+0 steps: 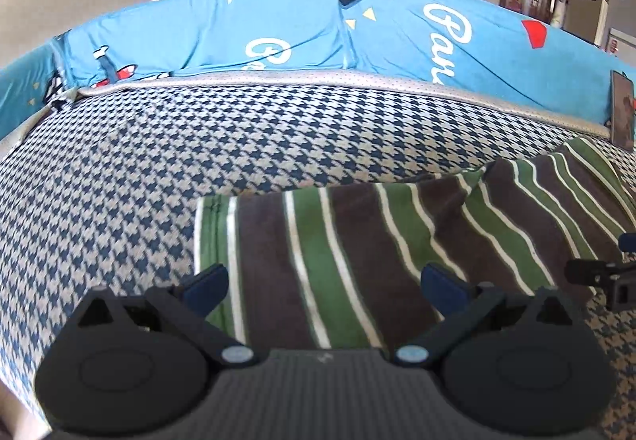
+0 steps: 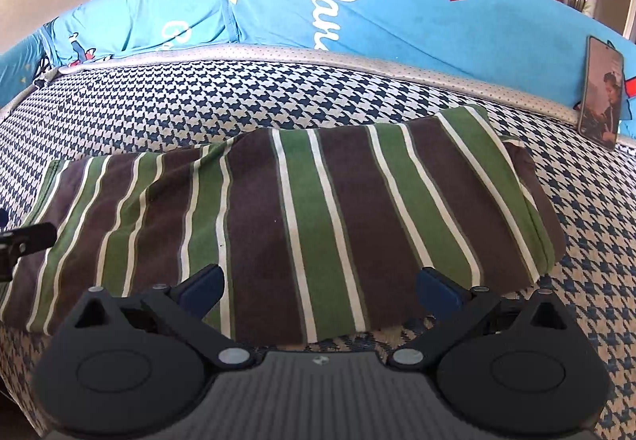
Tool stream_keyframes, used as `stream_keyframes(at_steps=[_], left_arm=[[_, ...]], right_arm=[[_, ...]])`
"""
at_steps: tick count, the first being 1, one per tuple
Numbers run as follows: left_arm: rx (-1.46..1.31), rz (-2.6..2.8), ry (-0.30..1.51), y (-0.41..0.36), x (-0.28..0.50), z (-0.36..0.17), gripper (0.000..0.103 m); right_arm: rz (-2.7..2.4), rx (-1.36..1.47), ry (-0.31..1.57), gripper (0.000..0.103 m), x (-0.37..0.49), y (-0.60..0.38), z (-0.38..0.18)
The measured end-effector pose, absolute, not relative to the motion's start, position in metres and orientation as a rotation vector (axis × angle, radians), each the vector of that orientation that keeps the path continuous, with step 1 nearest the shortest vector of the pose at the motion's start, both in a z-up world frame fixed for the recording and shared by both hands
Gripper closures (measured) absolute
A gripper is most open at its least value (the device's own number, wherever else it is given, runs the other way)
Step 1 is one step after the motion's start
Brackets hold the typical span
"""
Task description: Fold clothes
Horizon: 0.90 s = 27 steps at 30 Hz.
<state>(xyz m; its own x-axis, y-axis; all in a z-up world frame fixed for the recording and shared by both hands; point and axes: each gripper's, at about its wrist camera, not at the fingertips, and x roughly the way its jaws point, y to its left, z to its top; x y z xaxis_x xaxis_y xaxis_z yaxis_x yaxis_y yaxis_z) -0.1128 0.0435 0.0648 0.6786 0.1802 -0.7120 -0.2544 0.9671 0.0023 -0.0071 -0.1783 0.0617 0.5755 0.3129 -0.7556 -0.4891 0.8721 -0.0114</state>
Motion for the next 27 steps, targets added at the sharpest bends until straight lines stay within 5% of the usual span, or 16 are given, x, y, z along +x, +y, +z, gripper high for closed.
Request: stream_keyframes(at_steps=[27], left_arm=[[0.014, 0.065, 0.909, 0.045, 0.016, 0.057, 0.000]], right_arm=[[0.480, -0.220, 0.919, 0.000, 0.010, -0.162, 0.050]])
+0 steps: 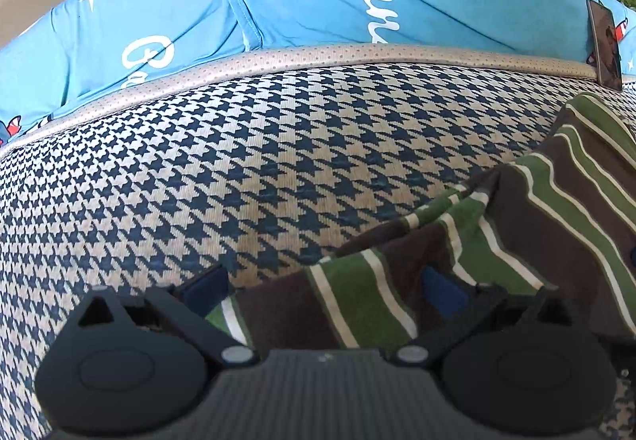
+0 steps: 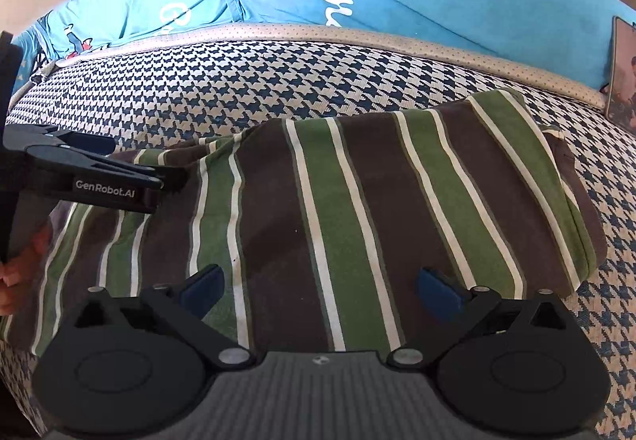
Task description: Fold clothes
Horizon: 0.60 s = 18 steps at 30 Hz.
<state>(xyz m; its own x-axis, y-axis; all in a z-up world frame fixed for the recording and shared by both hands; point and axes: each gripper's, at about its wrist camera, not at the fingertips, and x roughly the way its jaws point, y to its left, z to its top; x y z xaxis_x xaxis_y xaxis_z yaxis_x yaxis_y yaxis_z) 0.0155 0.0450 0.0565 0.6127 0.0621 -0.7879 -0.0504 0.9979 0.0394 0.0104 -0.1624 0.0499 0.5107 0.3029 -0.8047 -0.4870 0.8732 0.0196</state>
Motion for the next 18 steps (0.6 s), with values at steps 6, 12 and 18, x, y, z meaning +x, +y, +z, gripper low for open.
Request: stream_keyframes(at_steps=[6, 12, 18], left_arm=[[-0.013, 0.026, 0.881, 0.047, 0.016, 0.070, 0.000], [0.027, 0.038, 0.858, 0.054, 0.013, 0.075, 0.000], [0.048, 0.022, 0.891, 0.048, 0.016, 0.065, 0.000]], right_arm=[[0.476, -0.289, 0.913, 0.000, 0.007, -0.156, 0.044], [0.468, -0.297, 0.914, 0.000, 0.007, -0.154, 0.043], [0.466, -0.298, 0.915, 0.000, 0.007, -0.154, 0.043]])
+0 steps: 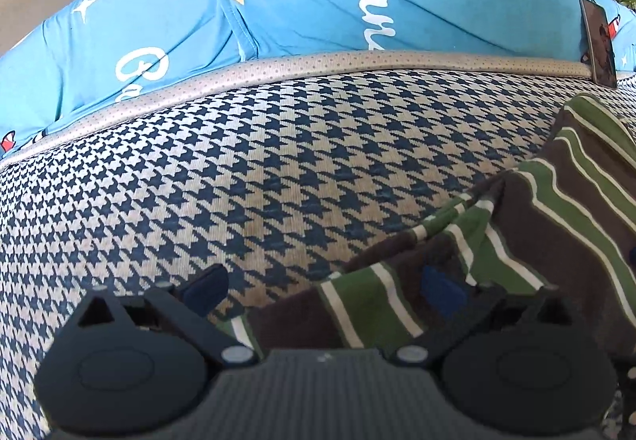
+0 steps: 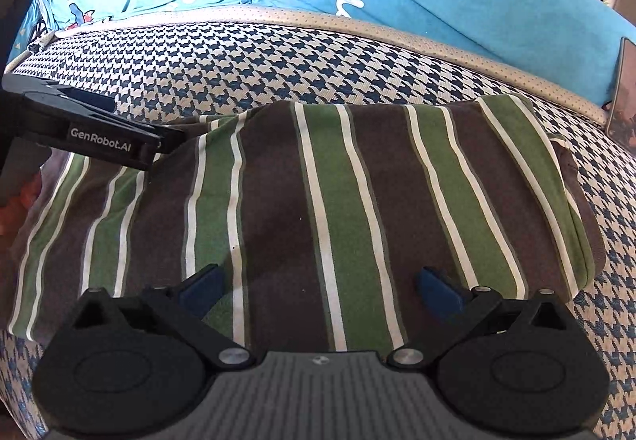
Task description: Fold clothes
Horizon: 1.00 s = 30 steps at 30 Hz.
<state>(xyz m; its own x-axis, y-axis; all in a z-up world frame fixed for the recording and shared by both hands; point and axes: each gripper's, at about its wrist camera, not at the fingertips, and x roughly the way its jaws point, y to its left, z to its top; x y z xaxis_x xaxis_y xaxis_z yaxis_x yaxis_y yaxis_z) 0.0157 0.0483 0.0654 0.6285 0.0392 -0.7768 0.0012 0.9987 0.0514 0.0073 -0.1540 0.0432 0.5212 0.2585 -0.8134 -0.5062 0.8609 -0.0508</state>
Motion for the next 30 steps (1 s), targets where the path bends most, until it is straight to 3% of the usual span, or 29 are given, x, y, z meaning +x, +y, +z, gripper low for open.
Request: stream_keyframes(at_steps=[30], left_arm=[[0.008, 0.118, 0.858, 0.056, 0.006, 0.055, 0.000]], right_arm=[[0.463, -0.304, 0.912, 0.000, 0.009, -0.155, 0.043]])
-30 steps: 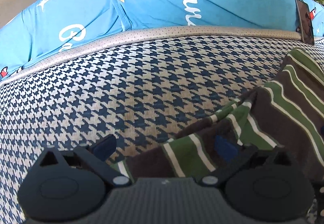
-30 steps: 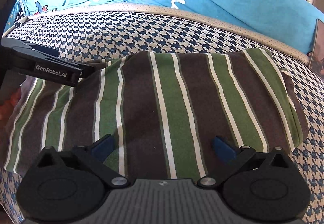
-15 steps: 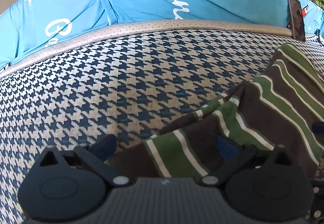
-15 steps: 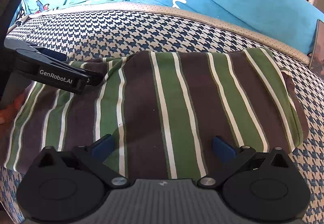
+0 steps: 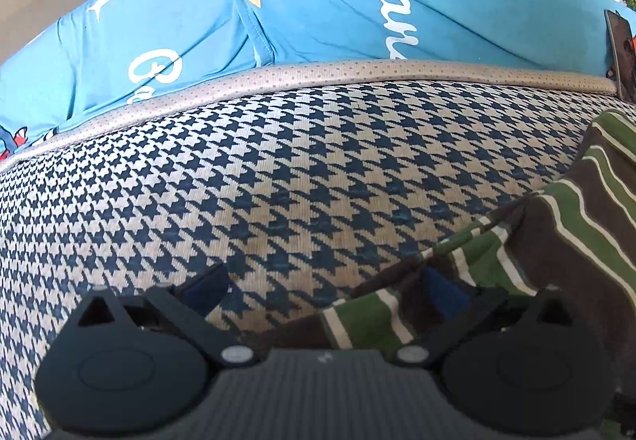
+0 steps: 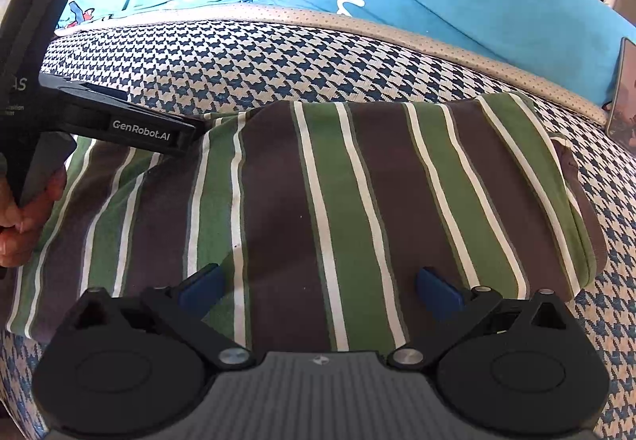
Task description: Fold clothes
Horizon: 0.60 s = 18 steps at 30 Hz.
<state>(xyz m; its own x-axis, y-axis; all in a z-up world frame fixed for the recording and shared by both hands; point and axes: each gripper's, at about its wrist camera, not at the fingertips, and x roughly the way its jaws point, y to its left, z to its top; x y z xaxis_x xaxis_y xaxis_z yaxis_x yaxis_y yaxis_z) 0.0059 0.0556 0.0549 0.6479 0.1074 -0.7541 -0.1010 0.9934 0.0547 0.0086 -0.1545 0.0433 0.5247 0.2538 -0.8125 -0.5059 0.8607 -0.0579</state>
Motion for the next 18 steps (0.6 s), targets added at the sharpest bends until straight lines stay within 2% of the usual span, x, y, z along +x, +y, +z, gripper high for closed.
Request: stream_keyframes(at_steps=[6, 11, 18], left_arm=[[-0.014, 0.163, 0.846, 0.052, 0.014, 0.056, 0.000], [-0.145, 0.267, 0.871, 0.073, 0.093, 0.059, 0.000], [-0.286, 0.211, 0.841, 0.105, 0.095, 0.084, 0.000]], right_arm=[[0.464, -0.307, 0.908, 0.000, 0.008, -0.155, 0.043], [0.465, -0.306, 0.906, 0.000, 0.007, -0.156, 0.043], [0.476, -0.310, 0.900, 0.000, 0.006, -0.159, 0.042]])
